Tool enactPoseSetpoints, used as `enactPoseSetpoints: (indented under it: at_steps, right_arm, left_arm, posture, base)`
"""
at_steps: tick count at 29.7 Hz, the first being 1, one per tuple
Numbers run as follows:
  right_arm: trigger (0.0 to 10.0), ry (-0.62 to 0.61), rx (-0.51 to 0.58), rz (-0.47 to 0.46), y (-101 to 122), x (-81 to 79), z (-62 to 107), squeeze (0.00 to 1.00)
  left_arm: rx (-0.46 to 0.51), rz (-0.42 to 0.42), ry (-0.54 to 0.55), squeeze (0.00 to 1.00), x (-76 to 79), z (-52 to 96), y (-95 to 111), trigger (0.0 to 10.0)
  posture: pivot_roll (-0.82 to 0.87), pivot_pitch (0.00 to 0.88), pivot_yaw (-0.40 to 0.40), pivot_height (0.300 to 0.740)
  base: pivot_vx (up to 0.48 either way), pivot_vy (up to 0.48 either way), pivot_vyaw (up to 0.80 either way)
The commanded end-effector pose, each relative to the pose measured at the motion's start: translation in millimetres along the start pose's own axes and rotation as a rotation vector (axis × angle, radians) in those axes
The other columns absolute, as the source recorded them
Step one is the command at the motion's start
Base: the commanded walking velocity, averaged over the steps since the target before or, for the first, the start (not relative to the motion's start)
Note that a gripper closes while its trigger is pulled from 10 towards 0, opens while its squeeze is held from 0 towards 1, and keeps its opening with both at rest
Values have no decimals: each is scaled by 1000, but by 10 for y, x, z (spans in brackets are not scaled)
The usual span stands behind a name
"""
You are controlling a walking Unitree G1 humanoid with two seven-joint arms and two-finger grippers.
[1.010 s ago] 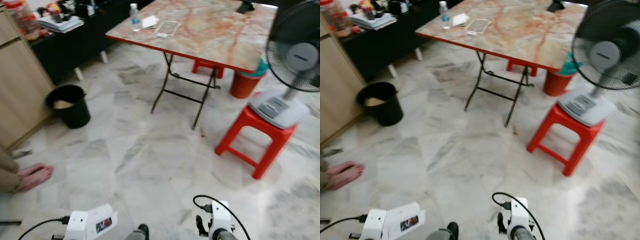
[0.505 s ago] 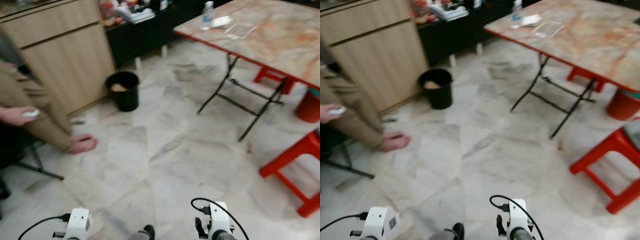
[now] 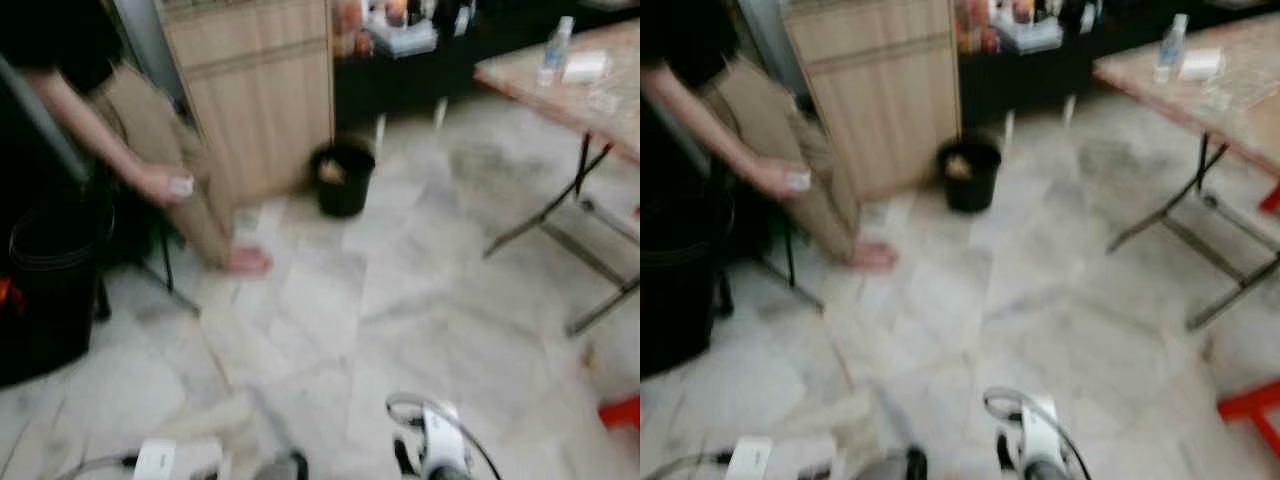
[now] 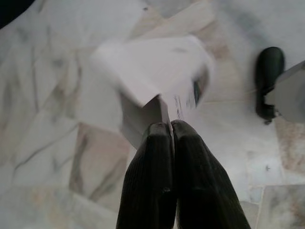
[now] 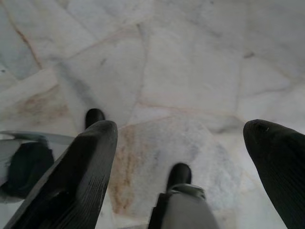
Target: Picking trash to rubbish bin
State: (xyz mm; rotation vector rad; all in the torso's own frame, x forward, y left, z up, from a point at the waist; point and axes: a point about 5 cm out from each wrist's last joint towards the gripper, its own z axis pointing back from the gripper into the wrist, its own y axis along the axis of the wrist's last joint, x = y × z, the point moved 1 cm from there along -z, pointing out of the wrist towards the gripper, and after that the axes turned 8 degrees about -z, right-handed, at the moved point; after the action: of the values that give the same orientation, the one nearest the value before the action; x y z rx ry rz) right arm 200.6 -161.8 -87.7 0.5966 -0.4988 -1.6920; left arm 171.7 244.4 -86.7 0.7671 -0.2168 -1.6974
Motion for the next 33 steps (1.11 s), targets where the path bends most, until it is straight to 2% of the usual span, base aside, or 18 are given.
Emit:
enactPoseSetpoints:
  at_steps: [1, 6, 12, 20, 26, 30, 33]
  right_arm:
    - [10000, -5, -4, -23, -27, 8, 6, 0]
    - [10000, -14, -6, -14, -22, 55, 9, 0]
    - [10000, -23, 5, -35, -4, 67, 8, 0]
    - [10000, -31, -4, -63, -44, 66, 15, 0]
    - [10000, -47, 8, -109, -10, 94, 10, 0]
    - [10000, -46, 14, -106, 11, 84, 6, 0]
    - [10000, -44, 17, -115, 3, 63, 6, 0]
  left_arm:
    - [27, -11, -9, 0, 18, -12, 76, 10000]
    - [34, 32, -5, 0, 35, -17, 112, 10000]
    - [26, 10, -17, 0, 41, -16, 94, 10000]
    - [31, -4, -9, 0, 8, -25, 123, 10000]
    - [33, -7, -12, 0, 2, -31, 144, 10000]
    - [38, -19, -16, 0, -2, -38, 175, 10000]
    - [46, -16, -10, 0, -24, -48, 220, 10000]
  posture:
    - [109, 143, 19, 728]
    - [88, 141, 3, 728]
    - [66, 131, 14, 728]
    - [73, 132, 21, 728]
    - [66, 137, 35, 728]
    - [64, 139, 41, 728]
    - [76, 135, 46, 728]
  base:
    - [0, 0, 0]
    - [0, 0, 0]
    - [0, 0, 0]
    - [364, 0, 0]
    - [388, 0, -410]
    - [388, 0, -800]
    - [387, 0, 0]
